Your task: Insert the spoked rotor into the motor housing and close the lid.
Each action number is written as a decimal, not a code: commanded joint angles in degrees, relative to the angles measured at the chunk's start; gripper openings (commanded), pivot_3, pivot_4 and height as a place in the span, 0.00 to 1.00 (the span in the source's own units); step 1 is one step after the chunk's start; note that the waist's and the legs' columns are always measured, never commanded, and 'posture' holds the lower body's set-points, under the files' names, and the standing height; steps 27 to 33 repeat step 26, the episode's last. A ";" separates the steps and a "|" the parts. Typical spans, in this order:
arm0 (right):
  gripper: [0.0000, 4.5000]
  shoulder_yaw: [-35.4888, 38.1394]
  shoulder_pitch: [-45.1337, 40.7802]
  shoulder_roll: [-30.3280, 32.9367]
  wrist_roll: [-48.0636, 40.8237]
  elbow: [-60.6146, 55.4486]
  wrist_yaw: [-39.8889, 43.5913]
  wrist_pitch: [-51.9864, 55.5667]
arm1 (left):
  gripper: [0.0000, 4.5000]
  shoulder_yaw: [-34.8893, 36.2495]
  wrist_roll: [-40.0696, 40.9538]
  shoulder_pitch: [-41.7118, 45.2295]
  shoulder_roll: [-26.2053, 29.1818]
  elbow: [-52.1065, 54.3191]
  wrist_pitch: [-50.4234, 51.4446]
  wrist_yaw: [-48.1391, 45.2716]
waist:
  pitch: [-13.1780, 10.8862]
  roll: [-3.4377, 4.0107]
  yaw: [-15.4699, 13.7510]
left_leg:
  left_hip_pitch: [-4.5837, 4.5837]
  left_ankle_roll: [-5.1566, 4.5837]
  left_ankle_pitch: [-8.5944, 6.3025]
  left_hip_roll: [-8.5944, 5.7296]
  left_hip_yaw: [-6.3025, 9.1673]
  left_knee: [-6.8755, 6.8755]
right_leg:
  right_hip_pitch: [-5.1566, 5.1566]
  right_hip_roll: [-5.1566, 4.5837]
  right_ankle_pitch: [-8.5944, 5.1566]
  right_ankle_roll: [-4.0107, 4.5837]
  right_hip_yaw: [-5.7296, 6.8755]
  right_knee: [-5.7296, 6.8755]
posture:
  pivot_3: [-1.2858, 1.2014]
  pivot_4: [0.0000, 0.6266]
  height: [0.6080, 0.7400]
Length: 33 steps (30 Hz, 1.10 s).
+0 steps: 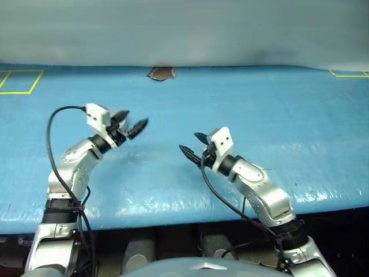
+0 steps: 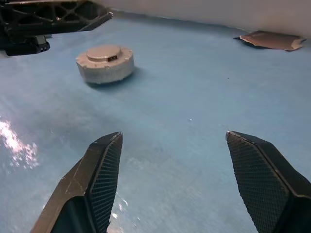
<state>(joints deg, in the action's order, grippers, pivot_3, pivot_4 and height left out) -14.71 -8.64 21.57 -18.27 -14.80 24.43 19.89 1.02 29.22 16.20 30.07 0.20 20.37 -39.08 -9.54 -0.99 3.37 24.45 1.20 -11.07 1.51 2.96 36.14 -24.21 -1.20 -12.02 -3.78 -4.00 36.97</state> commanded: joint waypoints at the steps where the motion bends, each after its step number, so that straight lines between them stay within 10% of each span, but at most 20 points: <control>1: 0.79 4.84 1.00 2.04 -0.44 -4.03 2.44 -2.21 | 1.00 -4.20 -3.18 -0.47 3.35 4.48 -0.94 -7.13 | 0.00 0.00 0.05 | 0.00 0.00 0.00 0.01 -0.01 0.00 | 0.00 0.00 0.00 0.01 -0.01 0.01 | 0.52 0.24 1.00; 7: 0.99 8.19 2.03 5.22 0.39 -4.26 4.07 -0.24 | 1.00 -7.54 -5.26 -1.36 4.84 4.25 -1.73 -14.21 | -0.01 0.01 -0.05 | -0.03 -0.02 0.01 0.05 -0.08 0.02 | 0.00 0.00 0.01 0.05 -0.02 0.01 | 0.52 0.24 1.00; 33: 0.99 10.01 1.13 3.77 3.32 -2.95 3.28 1.26 | 1.00 -7.21 -8.71 -2.11 1.65 4.61 -3.19 -13.25 | -0.01 0.01 -1.16 | -0.02 -0.03 0.02 0.03 -0.11 0.08 | 0.01 0.00 0.03 0.02 -0.05 0.01 | 0.52 0.24 1.00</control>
